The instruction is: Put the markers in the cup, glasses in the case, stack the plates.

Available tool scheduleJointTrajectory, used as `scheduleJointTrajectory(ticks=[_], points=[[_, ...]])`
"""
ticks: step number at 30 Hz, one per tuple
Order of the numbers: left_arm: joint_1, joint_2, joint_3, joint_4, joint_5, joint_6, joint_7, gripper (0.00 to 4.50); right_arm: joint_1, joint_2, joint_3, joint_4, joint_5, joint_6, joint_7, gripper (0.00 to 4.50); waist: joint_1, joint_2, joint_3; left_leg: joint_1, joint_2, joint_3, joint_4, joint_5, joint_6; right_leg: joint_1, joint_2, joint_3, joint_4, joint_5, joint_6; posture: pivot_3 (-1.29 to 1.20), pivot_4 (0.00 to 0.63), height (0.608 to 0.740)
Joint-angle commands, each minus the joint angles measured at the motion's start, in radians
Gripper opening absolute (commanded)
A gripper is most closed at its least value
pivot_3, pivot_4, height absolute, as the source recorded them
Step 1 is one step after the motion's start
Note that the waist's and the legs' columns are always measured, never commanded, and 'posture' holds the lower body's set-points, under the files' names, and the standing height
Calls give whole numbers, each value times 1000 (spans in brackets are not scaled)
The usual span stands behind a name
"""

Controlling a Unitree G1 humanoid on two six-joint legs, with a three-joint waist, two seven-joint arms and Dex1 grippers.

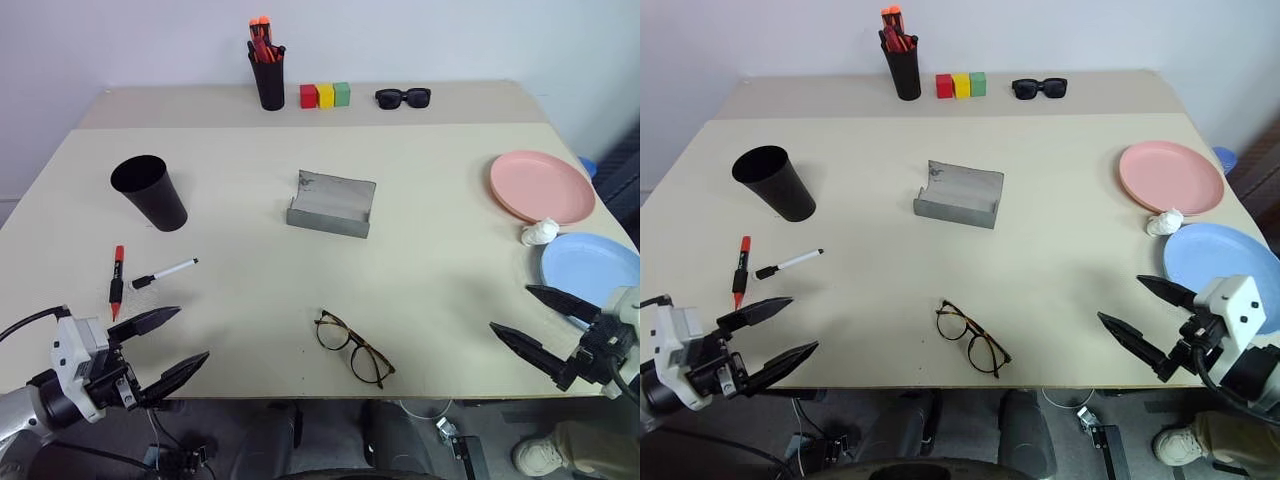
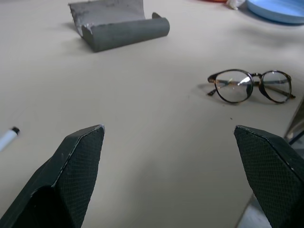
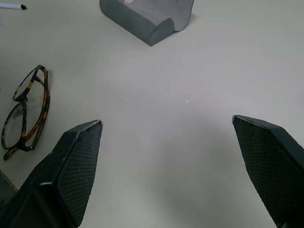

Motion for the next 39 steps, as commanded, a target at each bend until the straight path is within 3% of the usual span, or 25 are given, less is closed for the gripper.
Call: scheduleJointTrajectory(ticks=[1, 29, 39], points=[[-28, 1, -12, -29, -5, -1, 18, 4500, -32, -13, 12, 0, 4, -8, 3, 4451, 0, 0, 0, 0, 0, 0, 0, 0, 0, 0, 0, 0, 0, 0, 0, 0, 150, 740], [-58, -53, -65, 7, 51, -35, 58, 4500, -114, 40, 142, 185, -109, -181, 69, 4451, -2, -1, -1, 3, 0, 1, 3, 0, 0, 0, 0, 1, 9, 0, 0, 0, 150, 740], [-117, -110, -135, 42, 125, -58, 153, 4500, -190, 43, 222, 267, -160, -261, 91, 4451, -1, -2, -2, 4, 0, 1, 4, 0, 0, 1, 0, 1, 10, 0, 0, 0, 150, 740]])
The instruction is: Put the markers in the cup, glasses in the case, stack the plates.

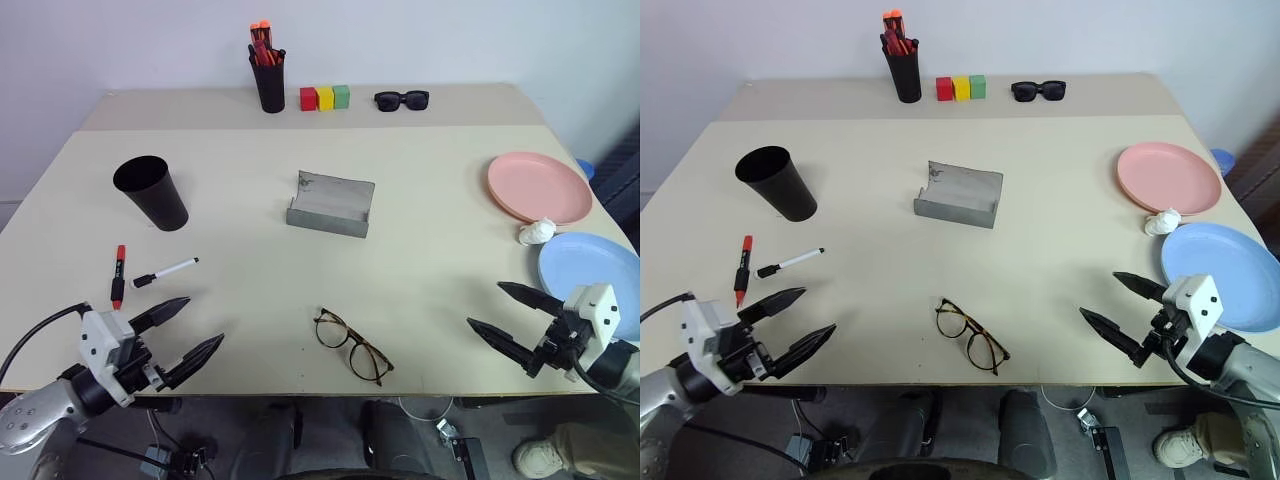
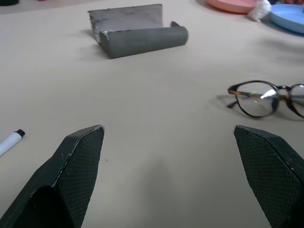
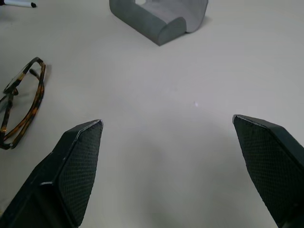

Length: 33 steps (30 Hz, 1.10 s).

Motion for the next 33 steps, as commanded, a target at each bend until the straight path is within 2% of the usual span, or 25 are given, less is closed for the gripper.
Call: scheduleJointTrajectory(ticks=[1, 9, 12, 17, 24, 28, 33], points=[[-16, -4, -3, 8, 36, -26, 35, 4500, -19, 7, 14, 20, -13, -43, 9, 4451, -1, 0, 0, 0, 0, 0, 0, 0, 0, 0, 0, 0, 0, 0, 0, 0, 150, 740], [-201, 52, 4, 89, 66, 39, 138, 4500, -149, -21, 82, 73, -29, -41, 13, 4451, -1, 0, 0, 3, 0, 0, 2, 0, 0, 2, 1, 0, 3, 0, 0, 0, 150, 740], [-344, 97, -5, 177, 114, 48, 180, 4500, -234, -31, 119, 94, -51, -34, -5, 4451, -1, 0, 0, 3, -1, 0, 2, 0, 0, 2, 1, 0, 4, 1, 0, 0, 150, 740], [-482, 121, -36, 271, 132, 74, 193, 4500, -366, -41, 195, 56, -26, 24, 1, 4451, -4, 0, 0, 5, -1, -1, 1, 1, -1, 2, 2, 0, 5, 3, 3, 0, 150, 740], [-511, 115, -59, 249, 129, 104, 205, 4500, -573, 5, 276, 113, 85, 45, 117, 4451, -11, 0, 1, 5, -1, 0, -3, 1, -2, 0, 2, 1, 4, 4, 5, 0, 150, 740], [-514, 122, -55, 191, 115, 174, 233, 4500, -635, 26, 344, 161, 72, 31, 186, 4451, -8, 0, 1, 5, -1, 0, -3, 1, -2, 0, 2, 2, 4, 4, 5, 0, 150, 740], [-533, 181, -76, 129, 132, 301, 252, 4500, -683, 61, 423, 192, 53, 10, 255, 4451, -7, 0, 1, 5, -2, 0, -3, 1, -2, 0, 2, 2, 4, 4, 6, 0, 150, 740]])
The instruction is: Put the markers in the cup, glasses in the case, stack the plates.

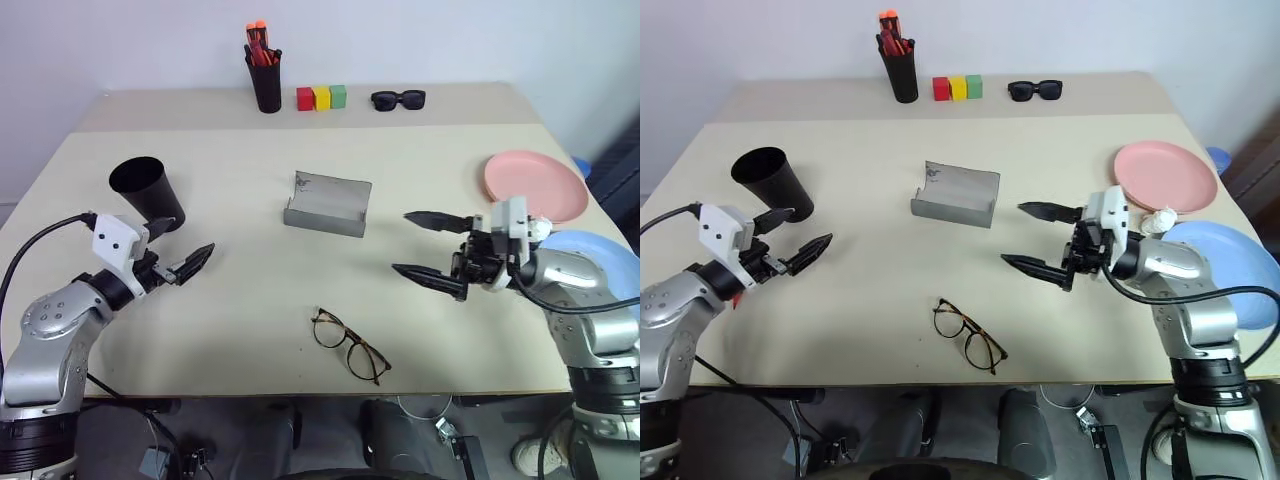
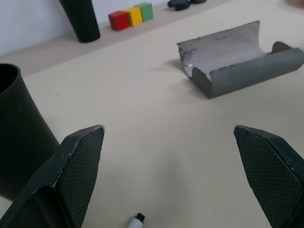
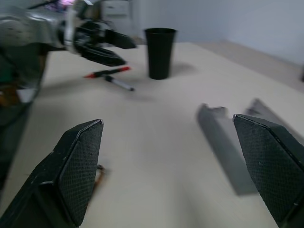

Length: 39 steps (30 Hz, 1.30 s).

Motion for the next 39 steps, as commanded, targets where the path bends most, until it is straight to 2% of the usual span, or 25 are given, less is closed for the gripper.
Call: scheduleJointTrajectory(ticks=[1, 9, 14, 19, 26, 39], points=[[-27, 53, -6, -62, -1, 79, 7, 4500, -44, 24, 36, 7, -6, -31, 39, 4451, -2, 0, 0, 0, 0, 0, 0, 0, 0, 0, 0, 0, 0, 0, 0, 0, 150, 740], [-86, 215, -18, 25, -26, 162, -156, 4500, -150, 97, 119, 30, -21, -23, 53, 4451, -19, 0, 0, 1, 0, 0, -1, 1, -1, -1, 1, 0, 2, 0, 0, 0, 150, 740], [-132, 306, -75, 176, 38, 80, -276, 4500, -206, 143, 143, 47, -16, -22, 63, 4451, -24, 1, 1, 1, 0, 0, -2, 1, -1, -2, 1, 0, 2, 0, 0, 0, 150, 740], [-181, 331, -152, 286, 139, -23, -307, 4500, -223, 176, 167, 86, -47, -54, 79, 4451, -22, 1, 1, 0, 0, 0, -3, 1, -2, -3, 1, 0, 2, 0, 0, 0, 150, 740], [-253, 364, -252, 352, 225, -27, -371, 4500, -207, 200, 206, 198, -137, -159, 108, 4451, -23, 1, 1, 0, 0, 0, -2, 1, -2, -4, 1, 0, 4, 0, 0, 0, 150, 740], [-339, 401, -294, 492, 301, -105, -465, 4500, -181, 161, 208, 326, -206, -250, 189, 4451, -28, 1, 1, 2, 0, 0, -2, 2, -3, -6, 2, 1, 12, 0, 0, 0, 150, 740]])
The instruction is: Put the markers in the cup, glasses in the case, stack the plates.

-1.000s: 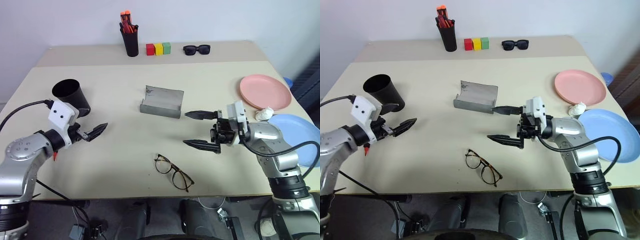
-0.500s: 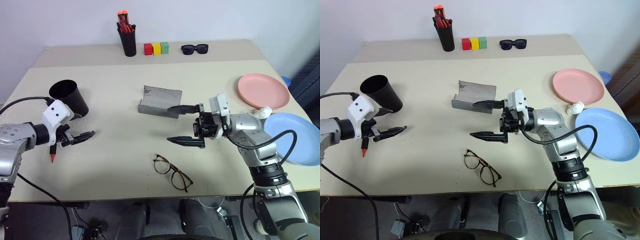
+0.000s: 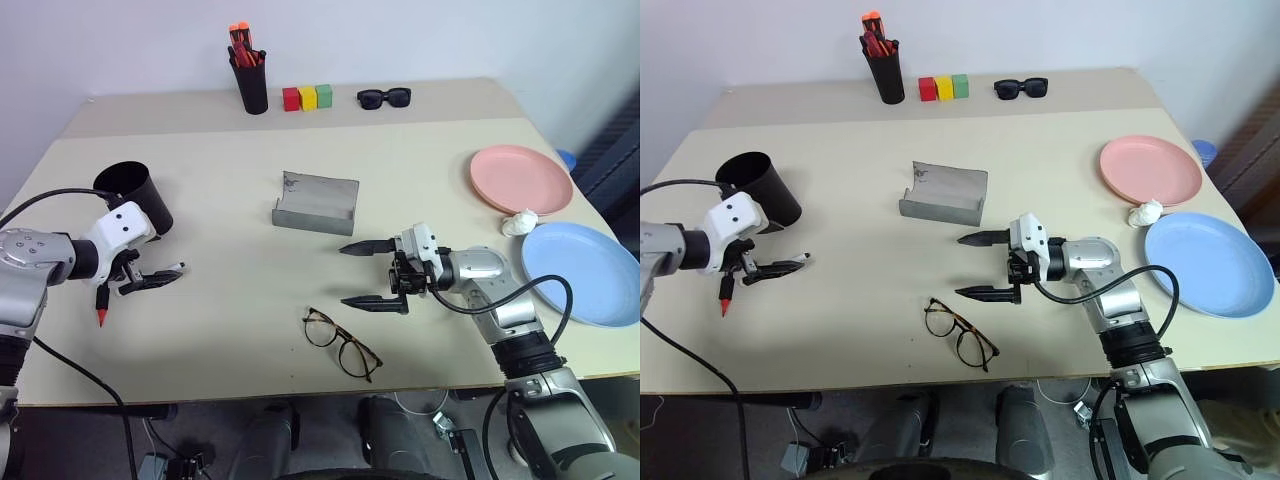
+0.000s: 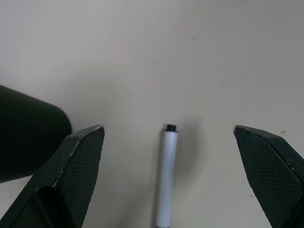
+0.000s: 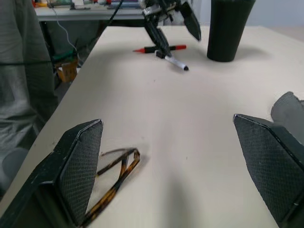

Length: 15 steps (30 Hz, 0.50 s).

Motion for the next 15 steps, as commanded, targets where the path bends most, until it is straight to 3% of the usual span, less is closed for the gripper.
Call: scheduleJointTrajectory(ticks=[1, 9, 15], points=[[-19, 37, 6, 27, 20, -32, -32, 4500, -17, 0, -13, 2, 4, -24, 12, 4451, 0, 0, 0, 0, 0, 0, 0, 0, 0, 0, 0, 0, 0, 0, 0, 0, 150, 740], [-29, 84, -34, 113, 65, -78, -131, 4500, -43, 24, -12, 19, 10, -28, 13, 4451, 1, 0, 0, 1, 0, 0, 0, 0, 0, 0, 0, 0, 0, 0, 0, 0, 150, 740], [-187, 44, -133, 311, 167, -163, -161, 4500, -51, 35, -14, 26, 11, -27, 13, 4451, 6, -1, 1, 1, 0, 0, 1, 0, 0, 1, 1, 0, 1, 0, 0, 0, 150, 740]])
